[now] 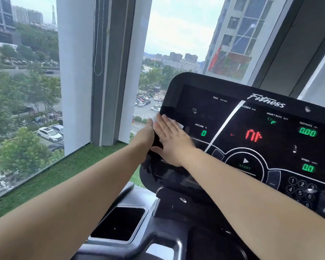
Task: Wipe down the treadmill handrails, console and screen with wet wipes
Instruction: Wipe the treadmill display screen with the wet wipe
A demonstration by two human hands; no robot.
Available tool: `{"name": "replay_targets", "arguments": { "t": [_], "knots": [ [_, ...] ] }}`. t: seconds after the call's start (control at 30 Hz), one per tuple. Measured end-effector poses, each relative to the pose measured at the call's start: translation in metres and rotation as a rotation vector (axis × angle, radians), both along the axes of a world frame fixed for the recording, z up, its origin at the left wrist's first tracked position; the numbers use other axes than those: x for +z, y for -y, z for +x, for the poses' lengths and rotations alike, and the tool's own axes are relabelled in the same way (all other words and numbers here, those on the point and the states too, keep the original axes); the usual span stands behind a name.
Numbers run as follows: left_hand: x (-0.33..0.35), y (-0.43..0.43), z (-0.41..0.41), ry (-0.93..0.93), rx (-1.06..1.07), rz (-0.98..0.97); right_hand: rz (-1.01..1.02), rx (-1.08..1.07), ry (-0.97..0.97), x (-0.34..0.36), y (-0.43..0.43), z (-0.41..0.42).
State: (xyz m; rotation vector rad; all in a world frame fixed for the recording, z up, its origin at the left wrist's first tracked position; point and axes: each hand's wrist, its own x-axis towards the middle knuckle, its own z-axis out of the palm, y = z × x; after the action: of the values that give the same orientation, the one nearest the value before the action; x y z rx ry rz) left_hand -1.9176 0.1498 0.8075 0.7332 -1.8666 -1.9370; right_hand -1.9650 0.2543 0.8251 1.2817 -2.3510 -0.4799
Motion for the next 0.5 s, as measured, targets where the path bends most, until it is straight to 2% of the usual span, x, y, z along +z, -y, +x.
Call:
{"name": "replay_targets", "arguments": {
  "t": [0.07,0.23,0.4,0.5],
  "knots": [
    [0.0,0.001,0.0,0.0,0.006,0.008,0.054,0.022,-0.037,0.014,-0.005,-0.008],
    [-0.004,-0.001,0.002,-0.045,-0.028,0.032,-0.066,-0.089,-0.018,0.007,0.005,-0.001],
    [-0.005,0.004,0.002,-0.052,-0.038,0.039,0.063,-0.01,-0.036,0.003,0.001,-0.003],
    [-0.006,0.003,0.002,-0.047,-0.022,0.063,-0.025,-0.069,-0.041,0.023,0.0,-0.012]
  ]
}}
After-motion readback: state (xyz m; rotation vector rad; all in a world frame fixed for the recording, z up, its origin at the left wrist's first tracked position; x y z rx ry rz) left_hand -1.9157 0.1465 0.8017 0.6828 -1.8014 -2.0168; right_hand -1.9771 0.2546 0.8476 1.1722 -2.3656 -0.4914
